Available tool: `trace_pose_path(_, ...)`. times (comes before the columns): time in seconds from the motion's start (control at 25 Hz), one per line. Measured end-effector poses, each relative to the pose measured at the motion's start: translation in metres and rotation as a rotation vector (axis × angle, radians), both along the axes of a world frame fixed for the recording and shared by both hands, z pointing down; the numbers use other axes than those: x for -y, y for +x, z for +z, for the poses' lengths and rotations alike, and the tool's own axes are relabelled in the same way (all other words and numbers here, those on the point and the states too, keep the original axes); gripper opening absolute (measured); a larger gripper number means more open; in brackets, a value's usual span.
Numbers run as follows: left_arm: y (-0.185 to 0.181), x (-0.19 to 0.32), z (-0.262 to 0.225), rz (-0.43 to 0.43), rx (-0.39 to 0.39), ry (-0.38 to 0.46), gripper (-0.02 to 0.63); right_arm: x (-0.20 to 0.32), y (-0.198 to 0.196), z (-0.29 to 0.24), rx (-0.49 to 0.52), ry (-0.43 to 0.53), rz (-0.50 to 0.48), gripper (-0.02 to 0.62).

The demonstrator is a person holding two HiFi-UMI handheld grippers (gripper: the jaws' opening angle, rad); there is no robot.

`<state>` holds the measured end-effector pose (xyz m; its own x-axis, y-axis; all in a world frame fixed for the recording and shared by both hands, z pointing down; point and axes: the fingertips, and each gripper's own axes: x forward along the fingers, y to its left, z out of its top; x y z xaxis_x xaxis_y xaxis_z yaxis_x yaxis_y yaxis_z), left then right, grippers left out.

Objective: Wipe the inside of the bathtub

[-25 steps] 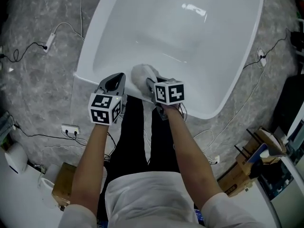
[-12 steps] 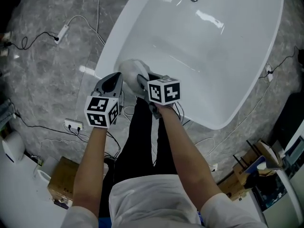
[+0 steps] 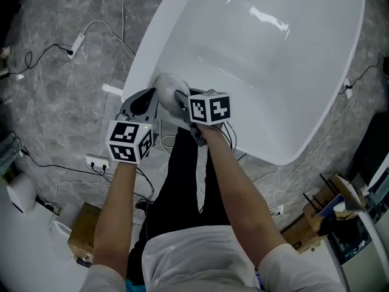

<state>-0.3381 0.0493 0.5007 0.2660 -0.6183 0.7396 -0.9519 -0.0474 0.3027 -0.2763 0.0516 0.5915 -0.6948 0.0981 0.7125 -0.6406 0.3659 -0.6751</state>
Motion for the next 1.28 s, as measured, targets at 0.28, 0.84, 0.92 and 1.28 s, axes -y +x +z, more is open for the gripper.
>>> trace_pose_path(0.28,0.023,0.031,0.01,0.075,-0.031,0.003,0.006,0.012,0.01,0.037,-0.05,-0.028,0.034,0.097)
trace_pose_path(0.84,0.055,0.06,0.041,0.208,-0.046,-0.061,0.006,0.032,0.044,0.104,-0.16,-0.071,0.094,0.097)
trace_pose_path(0.92,0.063,0.064,0.042,0.223,-0.049,-0.059,0.006,0.032,0.053,0.105,-0.167,-0.079,0.104,0.097)
trace_pose_path(1.28,0.106,0.073,0.048,0.297,-0.071,-0.058,0.006,0.027,0.109,0.109,-0.211,-0.093,0.142,0.097)
